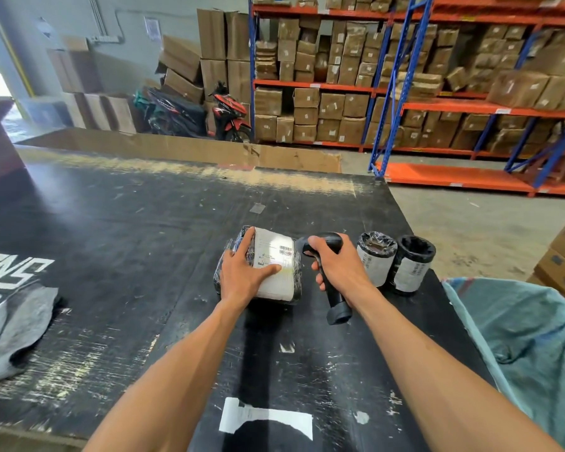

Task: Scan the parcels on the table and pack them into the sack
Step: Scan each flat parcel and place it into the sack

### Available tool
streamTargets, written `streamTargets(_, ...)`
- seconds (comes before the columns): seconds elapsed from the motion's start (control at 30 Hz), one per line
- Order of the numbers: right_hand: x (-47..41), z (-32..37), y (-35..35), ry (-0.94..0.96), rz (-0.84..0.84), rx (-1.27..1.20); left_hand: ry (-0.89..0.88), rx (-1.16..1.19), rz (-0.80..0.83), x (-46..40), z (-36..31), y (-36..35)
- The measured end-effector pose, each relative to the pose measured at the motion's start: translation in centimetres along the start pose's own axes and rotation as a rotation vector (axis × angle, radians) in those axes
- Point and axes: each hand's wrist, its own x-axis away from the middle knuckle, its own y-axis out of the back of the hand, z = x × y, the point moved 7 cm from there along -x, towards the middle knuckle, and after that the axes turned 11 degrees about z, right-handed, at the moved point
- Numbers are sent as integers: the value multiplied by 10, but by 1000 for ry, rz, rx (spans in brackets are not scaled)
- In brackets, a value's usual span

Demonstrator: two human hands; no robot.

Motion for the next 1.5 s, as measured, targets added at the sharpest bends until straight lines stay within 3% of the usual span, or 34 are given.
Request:
streamTargets(1.07,12,12,-4,44,-10,15,8,68,-125,9,2,21)
streamTargets(1.3,15,-43,-36,-181,37,35,61,107,-229,14,16,64)
streamTargets(1.5,17,-95,-66,-323,111,379,60,123,-251,32,32,82)
